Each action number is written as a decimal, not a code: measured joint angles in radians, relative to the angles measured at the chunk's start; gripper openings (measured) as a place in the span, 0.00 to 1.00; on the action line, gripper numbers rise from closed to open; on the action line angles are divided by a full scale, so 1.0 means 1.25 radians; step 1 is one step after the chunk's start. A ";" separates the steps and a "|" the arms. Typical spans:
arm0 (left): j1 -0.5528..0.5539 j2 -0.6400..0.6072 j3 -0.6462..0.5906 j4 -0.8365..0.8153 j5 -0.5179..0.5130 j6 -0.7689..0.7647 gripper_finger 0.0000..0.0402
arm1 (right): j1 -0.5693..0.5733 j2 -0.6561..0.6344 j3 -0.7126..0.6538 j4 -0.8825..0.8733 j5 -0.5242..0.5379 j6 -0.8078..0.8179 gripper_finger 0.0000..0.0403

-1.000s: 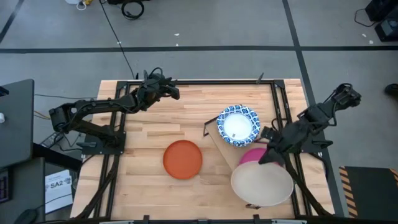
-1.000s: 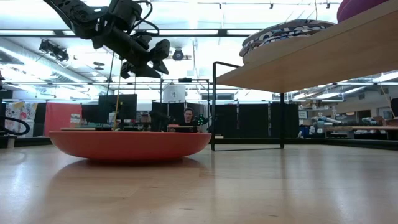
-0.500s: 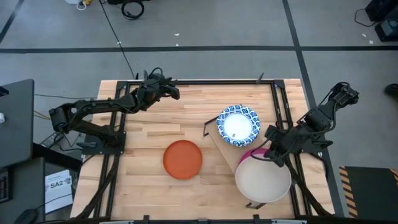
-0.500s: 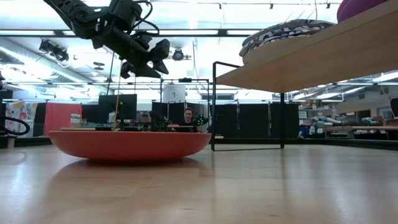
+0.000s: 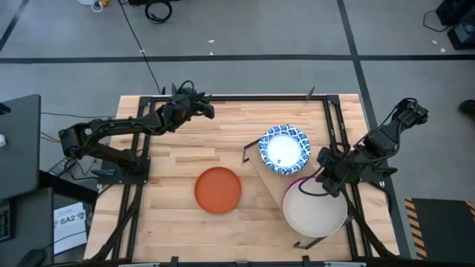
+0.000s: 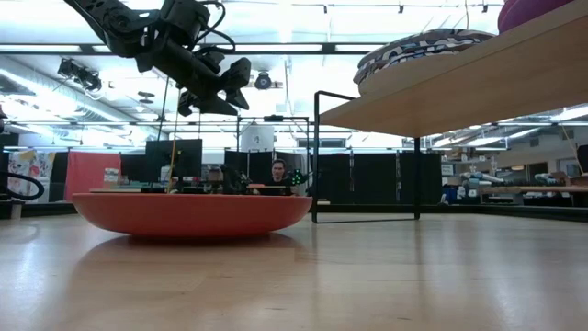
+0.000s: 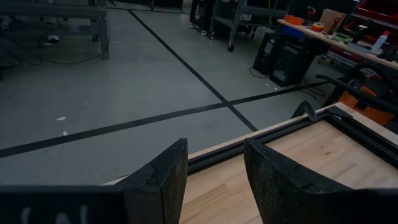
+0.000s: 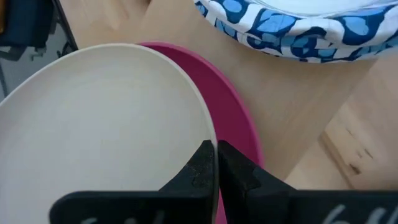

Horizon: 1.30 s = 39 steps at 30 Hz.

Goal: Place and stack plates onto a shelf
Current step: Stack the gray plate on top of the pink plate on the shelf

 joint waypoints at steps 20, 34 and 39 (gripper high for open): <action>0.000 0.000 0.000 0.000 0.000 0.000 0.41 | 0.000 0.000 0.000 -0.007 0.054 -0.119 0.06; 0.000 0.000 0.000 0.000 0.000 0.000 0.41 | 0.000 0.000 0.000 -0.007 0.024 -0.117 0.09; 0.000 0.000 0.000 0.000 0.000 0.000 0.41 | 0.000 0.000 0.000 -0.007 0.024 -0.115 0.15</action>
